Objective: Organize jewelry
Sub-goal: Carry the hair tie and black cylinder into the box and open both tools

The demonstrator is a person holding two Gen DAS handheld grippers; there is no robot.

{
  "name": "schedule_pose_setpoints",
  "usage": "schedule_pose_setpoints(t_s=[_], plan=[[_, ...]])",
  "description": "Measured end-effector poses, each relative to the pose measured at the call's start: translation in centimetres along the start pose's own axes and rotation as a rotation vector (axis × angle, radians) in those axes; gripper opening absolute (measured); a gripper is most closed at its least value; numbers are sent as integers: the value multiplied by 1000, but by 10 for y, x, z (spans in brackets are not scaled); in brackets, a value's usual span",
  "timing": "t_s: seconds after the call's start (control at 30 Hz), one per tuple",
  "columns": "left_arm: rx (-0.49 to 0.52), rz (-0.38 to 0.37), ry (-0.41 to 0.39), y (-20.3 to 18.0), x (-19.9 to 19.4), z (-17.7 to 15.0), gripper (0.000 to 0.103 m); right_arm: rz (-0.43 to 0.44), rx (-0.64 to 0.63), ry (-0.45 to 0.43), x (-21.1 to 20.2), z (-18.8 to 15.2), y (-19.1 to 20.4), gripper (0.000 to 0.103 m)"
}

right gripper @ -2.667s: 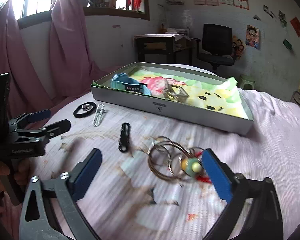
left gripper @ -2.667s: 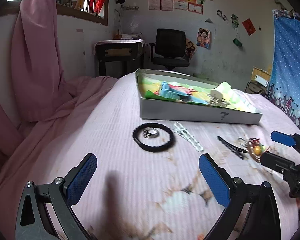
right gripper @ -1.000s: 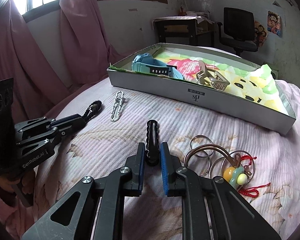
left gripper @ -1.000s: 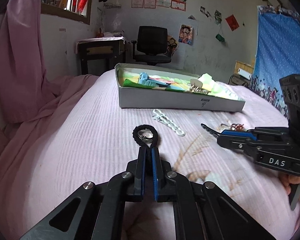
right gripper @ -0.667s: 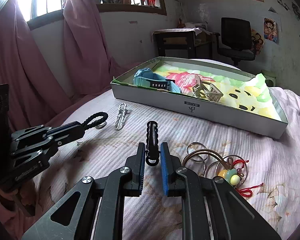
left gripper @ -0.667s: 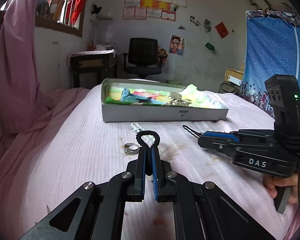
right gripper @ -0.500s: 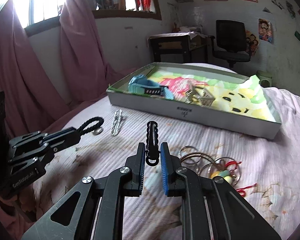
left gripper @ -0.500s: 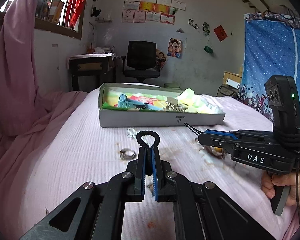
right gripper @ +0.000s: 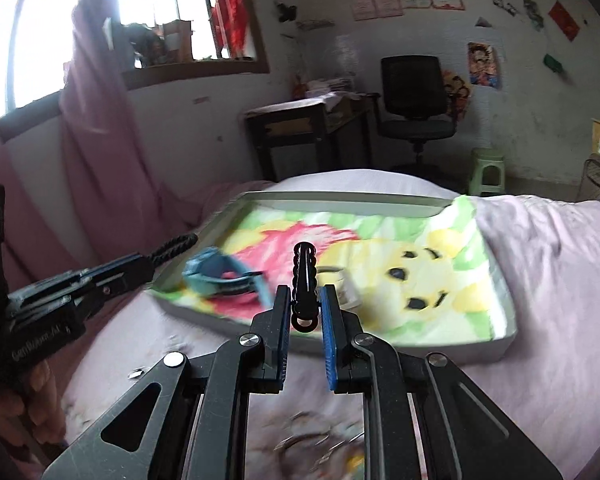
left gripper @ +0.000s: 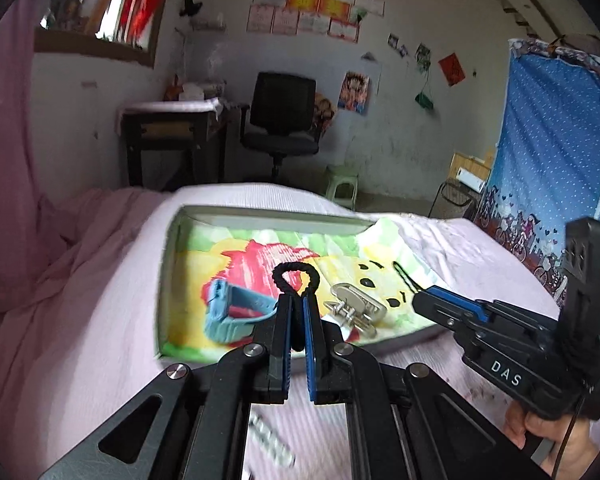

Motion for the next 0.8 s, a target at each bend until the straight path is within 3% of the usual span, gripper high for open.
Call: schedule_pose_setpoints(t_s=[0.23, 0.37, 0.5, 0.7, 0.8], plan=[[-20, 22, 114, -3, 48, -1, 6, -57, 112, 75, 43, -5, -47, 13], [-27, 58, 171, 2, 67, -6, 6, -66, 137, 119, 59, -14, -55, 13], [-50, 45, 223, 6, 75, -14, 6, -50, 148, 151, 70, -21, -54, 14], [-53, 57, 232, 7, 73, -22, 7, -54, 138, 152, 70, -23, -53, 15], [-45, 61, 208, 5, 68, -23, 7, -44, 135, 138, 64, -23, -54, 22]])
Point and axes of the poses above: each gripper's, at about its wrist camera, not at the fingertips, and x roughly the way its jaws point, y to its left, z to its top, the point moved 8 cm from there along x, roughly the way its jaws point, and after that the axes turned 3 degrees about y, right-handed, at the moved point
